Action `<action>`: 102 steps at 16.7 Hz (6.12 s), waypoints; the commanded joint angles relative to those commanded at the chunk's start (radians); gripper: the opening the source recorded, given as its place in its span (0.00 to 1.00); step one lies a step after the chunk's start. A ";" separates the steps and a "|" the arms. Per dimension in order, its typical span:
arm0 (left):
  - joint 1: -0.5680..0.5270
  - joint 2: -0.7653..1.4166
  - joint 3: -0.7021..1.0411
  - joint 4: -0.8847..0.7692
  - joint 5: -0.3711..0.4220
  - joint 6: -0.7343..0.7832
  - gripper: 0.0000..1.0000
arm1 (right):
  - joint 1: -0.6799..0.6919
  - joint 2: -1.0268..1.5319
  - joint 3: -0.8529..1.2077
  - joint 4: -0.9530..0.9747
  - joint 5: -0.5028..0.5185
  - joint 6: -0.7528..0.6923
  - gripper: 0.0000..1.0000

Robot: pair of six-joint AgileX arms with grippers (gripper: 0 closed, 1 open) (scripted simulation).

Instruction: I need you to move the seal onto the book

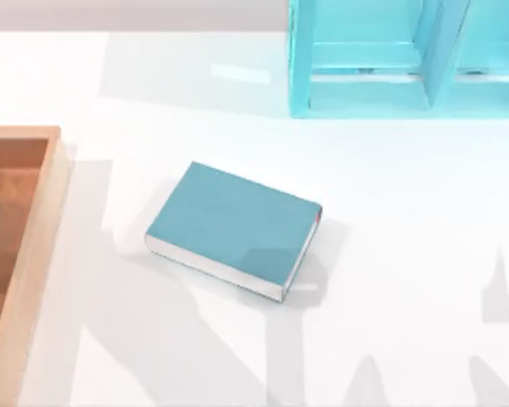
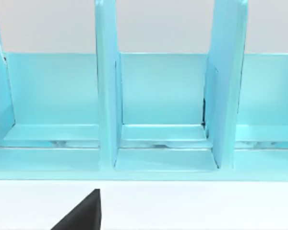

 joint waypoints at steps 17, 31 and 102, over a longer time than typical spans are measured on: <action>0.000 0.007 -0.012 0.017 0.000 0.001 0.10 | 0.000 0.000 0.000 0.000 0.000 0.000 1.00; -0.043 -0.018 0.058 0.016 -0.028 -0.043 0.00 | 0.000 0.000 0.000 0.000 0.000 0.000 1.00; -0.875 0.308 0.850 -0.544 0.001 -0.872 1.00 | 0.000 0.000 0.000 0.000 0.000 0.000 1.00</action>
